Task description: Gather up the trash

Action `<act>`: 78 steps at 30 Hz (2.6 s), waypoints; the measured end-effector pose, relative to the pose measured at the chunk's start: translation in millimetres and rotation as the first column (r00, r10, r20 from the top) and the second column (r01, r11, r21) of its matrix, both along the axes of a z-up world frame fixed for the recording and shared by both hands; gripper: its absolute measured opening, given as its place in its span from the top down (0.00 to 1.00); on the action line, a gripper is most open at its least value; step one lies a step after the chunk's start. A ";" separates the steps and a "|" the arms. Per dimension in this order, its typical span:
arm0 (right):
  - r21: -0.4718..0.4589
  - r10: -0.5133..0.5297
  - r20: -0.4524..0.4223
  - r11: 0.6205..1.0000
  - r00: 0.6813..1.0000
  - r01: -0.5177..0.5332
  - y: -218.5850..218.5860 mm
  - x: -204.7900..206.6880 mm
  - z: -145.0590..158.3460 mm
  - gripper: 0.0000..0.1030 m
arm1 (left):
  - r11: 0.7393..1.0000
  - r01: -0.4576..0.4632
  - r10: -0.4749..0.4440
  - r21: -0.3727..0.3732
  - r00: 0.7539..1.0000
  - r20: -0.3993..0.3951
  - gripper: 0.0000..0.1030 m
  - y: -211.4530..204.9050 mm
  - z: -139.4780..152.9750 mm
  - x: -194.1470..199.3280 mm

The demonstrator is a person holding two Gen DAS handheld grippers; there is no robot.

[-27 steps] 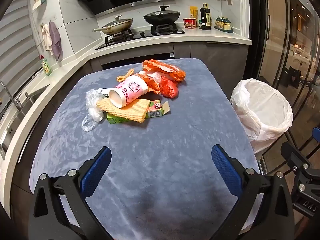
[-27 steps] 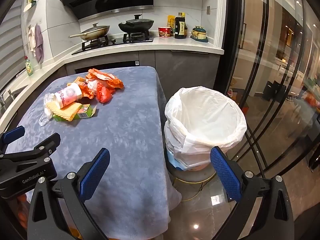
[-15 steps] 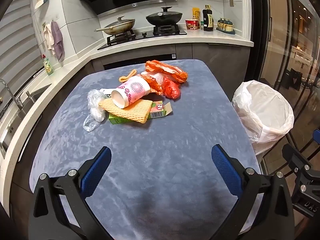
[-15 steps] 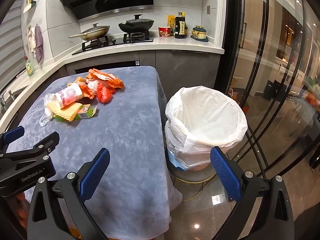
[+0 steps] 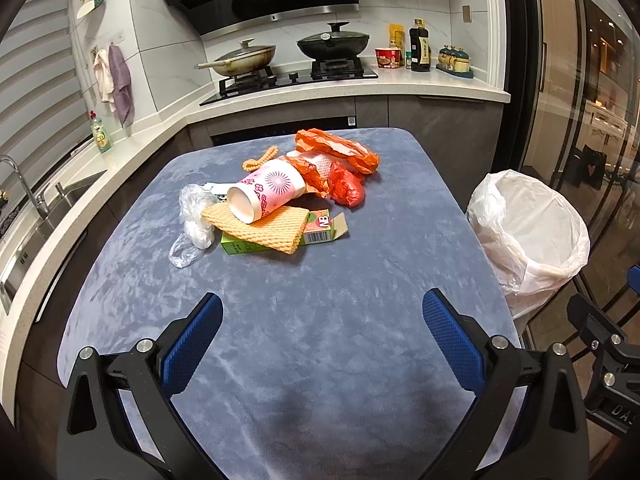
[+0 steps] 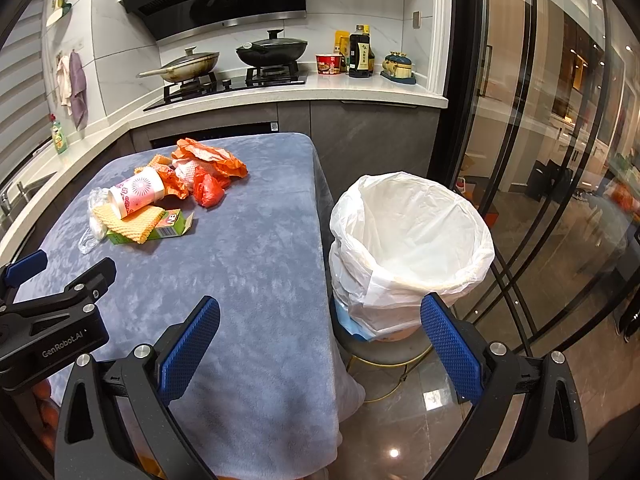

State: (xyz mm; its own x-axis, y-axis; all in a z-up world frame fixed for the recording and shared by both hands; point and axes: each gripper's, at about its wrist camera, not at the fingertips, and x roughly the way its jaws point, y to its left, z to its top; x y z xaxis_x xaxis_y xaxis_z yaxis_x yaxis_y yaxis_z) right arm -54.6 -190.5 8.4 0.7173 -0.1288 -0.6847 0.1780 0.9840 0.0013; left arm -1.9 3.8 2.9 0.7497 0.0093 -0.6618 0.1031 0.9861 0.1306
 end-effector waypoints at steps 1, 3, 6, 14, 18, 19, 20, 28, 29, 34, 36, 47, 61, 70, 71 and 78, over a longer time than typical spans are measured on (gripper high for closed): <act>0.000 0.001 -0.002 1.000 1.000 -0.001 -0.6 0.4 -1.0 0.07 | 1.000 -0.002 0.002 0.001 1.000 0.003 0.07 0.1 -0.1 -0.3; 0.001 0.000 -0.001 1.000 1.000 0.000 -0.7 0.3 -1.2 0.07 | 1.000 0.001 -0.001 0.002 1.000 0.005 0.07 -0.8 -0.3 -0.8; 0.002 0.000 0.000 1.000 1.000 0.000 -0.6 -0.2 -0.1 0.07 | 1.000 0.001 -0.001 -0.002 1.000 -0.003 0.07 -1.0 -0.8 -0.8; -0.001 0.005 0.003 1.000 1.000 -0.005 -0.4 0.7 -2.2 0.07 | 1.000 -0.013 0.013 -0.007 0.999 -0.031 0.07 2.6 -0.8 -1.2; -0.001 0.016 0.006 1.000 1.000 -0.016 2.7 0.6 1.3 0.07 | 1.000 -0.023 0.022 -0.008 0.999 -0.038 0.07 6.1 -1.2 -1.7; -0.002 0.019 0.006 1.000 1.000 -0.019 3.2 0.9 1.4 0.07 | 1.000 -0.023 0.023 -0.007 0.999 -0.037 0.07 6.6 -0.9 -1.9; -0.003 0.020 0.007 1.000 1.000 -0.020 3.3 0.3 1.5 0.07 | 1.000 -0.023 0.022 -0.006 0.999 -0.036 0.07 7.0 -0.6 -2.8; -0.003 0.027 0.012 1.000 1.000 -0.027 4.3 2.1 2.2 0.07 | 1.000 -0.008 0.007 -0.007 0.999 -0.052 0.07 6.5 -2.0 -3.9; -0.003 0.025 0.013 1.000 1.000 -0.025 4.1 1.8 2.0 0.07 | 1.000 -0.008 0.008 -0.007 0.999 -0.052 0.07 6.5 -1.9 -4.0; 0.003 0.025 0.012 1.000 1.000 -0.025 4.1 2.1 2.5 0.07 | 1.000 -0.012 0.012 -0.002 0.999 -0.046 0.07 7.1 -1.5 -4.2; 0.001 0.026 0.013 1.000 1.000 -0.026 4.2 1.9 2.5 0.07 | 1.000 -0.013 0.013 0.000 0.999 -0.046 0.07 7.4 -1.5 -4.1; 0.005 0.028 0.014 1.000 1.000 -0.028 4.2 1.9 3.3 0.07 | 1.000 -0.018 0.018 0.010 0.999 -0.044 0.07 8.1 -2.2 -4.4; 0.006 0.025 0.011 1.000 1.000 -0.025 3.8 1.9 3.1 0.07 | 1.000 -0.022 0.023 0.014 0.999 -0.046 0.07 9.9 -4.0 -3.9; 0.007 0.025 0.009 1.000 1.000 -0.025 4.0 2.0 2.5 0.07 | 1.000 -0.022 0.022 0.013 0.999 -0.047 0.07 9.7 -4.1 -3.9; 0.008 0.025 0.009 1.000 1.000 -0.025 4.2 2.2 2.5 0.07 | 1.000 -0.022 0.022 0.013 0.999 -0.047 0.07 9.7 -4.0 -3.9; 0.006 0.024 0.010 1.000 1.000 -0.025 4.0 1.9 2.2 0.07 | 1.000 -0.022 0.022 -0.003 0.998 -0.055 0.07 12.5 -5.0 -2.1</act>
